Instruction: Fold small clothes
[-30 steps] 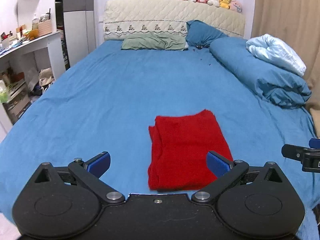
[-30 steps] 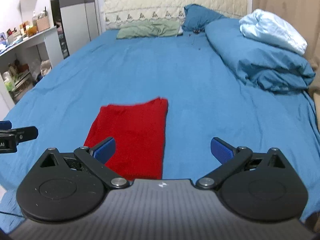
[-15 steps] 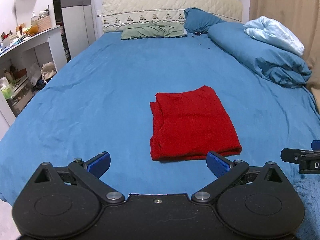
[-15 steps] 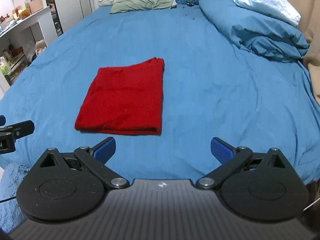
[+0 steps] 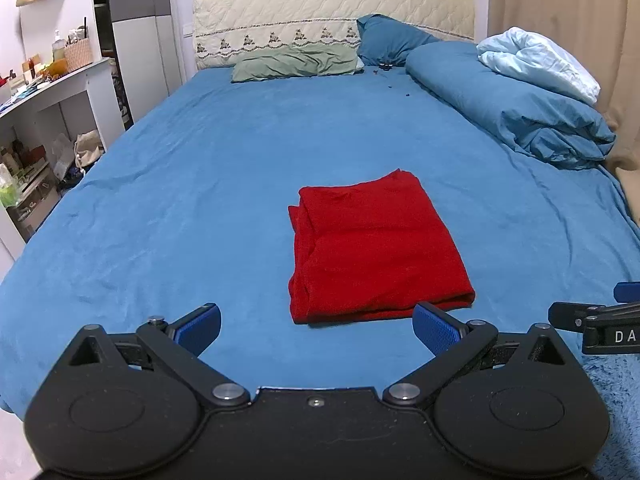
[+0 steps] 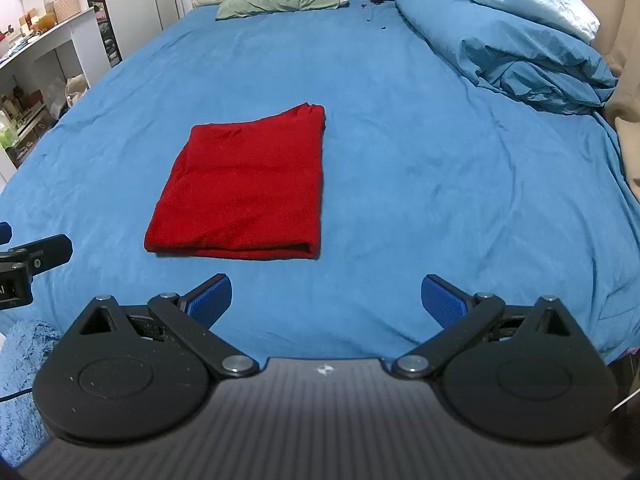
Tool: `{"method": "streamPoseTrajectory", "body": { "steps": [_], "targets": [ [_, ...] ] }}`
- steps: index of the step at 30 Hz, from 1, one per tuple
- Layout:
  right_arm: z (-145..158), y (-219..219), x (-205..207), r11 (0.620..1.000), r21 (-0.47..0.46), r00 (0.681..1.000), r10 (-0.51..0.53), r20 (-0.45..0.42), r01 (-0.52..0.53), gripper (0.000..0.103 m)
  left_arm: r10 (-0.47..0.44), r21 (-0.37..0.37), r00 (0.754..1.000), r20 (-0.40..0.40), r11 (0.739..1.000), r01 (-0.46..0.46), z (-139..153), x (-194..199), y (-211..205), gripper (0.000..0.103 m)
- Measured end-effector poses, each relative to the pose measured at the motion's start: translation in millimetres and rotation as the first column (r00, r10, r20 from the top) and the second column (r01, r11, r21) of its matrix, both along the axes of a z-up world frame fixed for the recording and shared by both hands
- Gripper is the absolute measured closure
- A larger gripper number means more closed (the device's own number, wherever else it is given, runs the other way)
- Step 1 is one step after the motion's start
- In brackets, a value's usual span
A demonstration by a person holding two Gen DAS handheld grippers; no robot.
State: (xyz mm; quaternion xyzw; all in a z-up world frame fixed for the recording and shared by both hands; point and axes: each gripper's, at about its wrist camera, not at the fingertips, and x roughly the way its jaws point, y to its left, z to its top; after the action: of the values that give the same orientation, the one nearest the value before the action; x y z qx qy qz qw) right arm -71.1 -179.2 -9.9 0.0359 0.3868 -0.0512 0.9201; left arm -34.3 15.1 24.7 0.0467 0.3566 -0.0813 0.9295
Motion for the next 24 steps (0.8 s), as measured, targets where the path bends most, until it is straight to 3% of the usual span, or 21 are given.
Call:
{"method": "streamPoseTrajectory", "body": {
  "steps": [24],
  "targets": [
    [-0.7,-0.3,-2.0,1.000,0.001,1.000,0.003,0.002,-0.003,0.000,-0.002,0.006,1.000,0.023,1.000,0.001,2.4,-3.7,3.0,0.000]
  ]
}}
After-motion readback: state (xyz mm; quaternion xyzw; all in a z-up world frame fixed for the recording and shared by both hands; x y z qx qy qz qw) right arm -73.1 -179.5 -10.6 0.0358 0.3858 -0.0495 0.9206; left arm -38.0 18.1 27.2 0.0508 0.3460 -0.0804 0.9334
